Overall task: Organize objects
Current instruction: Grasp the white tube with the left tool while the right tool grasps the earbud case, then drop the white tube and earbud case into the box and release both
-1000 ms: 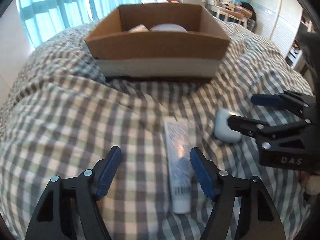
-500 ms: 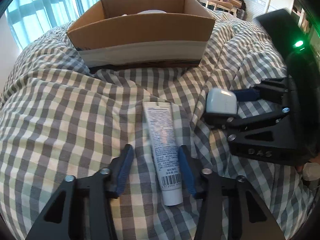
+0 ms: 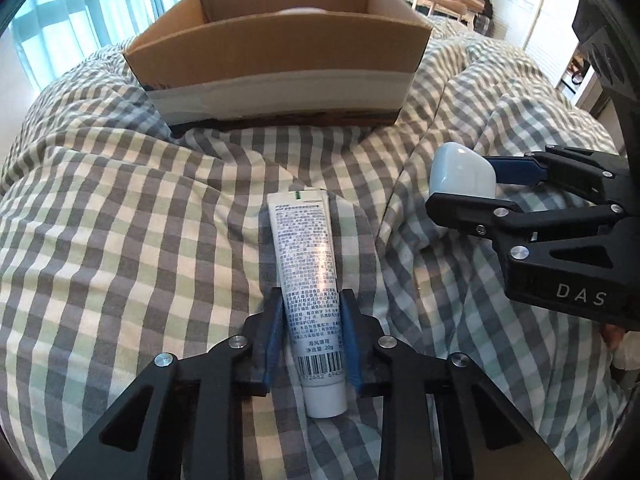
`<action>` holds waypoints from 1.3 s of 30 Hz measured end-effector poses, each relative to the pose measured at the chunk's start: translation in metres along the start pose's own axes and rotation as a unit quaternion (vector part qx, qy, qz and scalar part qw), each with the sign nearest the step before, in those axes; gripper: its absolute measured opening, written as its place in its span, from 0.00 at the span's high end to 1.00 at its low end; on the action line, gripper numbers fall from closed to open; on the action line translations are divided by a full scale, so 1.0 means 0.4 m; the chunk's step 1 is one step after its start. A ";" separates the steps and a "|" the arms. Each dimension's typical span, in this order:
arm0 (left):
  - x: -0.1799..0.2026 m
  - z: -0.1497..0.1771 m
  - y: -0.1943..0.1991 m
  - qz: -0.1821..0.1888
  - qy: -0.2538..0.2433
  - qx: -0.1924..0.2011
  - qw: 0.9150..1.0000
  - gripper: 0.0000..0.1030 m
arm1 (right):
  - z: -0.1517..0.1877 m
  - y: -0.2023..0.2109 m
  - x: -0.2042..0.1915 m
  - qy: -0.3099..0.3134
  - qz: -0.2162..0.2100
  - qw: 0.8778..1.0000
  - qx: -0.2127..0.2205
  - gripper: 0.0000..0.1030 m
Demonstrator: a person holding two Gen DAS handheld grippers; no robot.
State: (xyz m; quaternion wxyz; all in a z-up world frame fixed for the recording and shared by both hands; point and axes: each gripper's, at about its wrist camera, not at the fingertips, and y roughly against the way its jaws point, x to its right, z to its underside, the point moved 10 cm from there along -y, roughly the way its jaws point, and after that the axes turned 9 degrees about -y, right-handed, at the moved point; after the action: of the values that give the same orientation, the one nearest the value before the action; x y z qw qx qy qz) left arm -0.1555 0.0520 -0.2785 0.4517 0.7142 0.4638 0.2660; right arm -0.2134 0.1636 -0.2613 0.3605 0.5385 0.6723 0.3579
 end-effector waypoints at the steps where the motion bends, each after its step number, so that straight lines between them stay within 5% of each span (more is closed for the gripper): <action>1: -0.001 0.000 0.005 -0.001 0.000 0.002 1.000 0.74 | 0.001 0.006 0.002 -0.001 0.001 1.000 0.002 0.44; 31: -0.067 -0.089 0.272 -0.025 0.038 0.127 0.991 0.75 | -0.018 0.309 -0.122 0.022 0.015 0.993 0.119 0.44; 39: -0.155 -0.192 0.360 -0.059 0.053 0.175 0.981 0.75 | -0.087 0.381 -0.145 0.042 0.016 0.987 0.153 0.44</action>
State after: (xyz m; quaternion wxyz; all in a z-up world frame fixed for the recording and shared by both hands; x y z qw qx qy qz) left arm -0.1826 0.0032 -0.1131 0.3094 0.7385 0.5676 0.1916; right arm -0.1635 0.1284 -0.1062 0.2397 0.5825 0.7249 0.2790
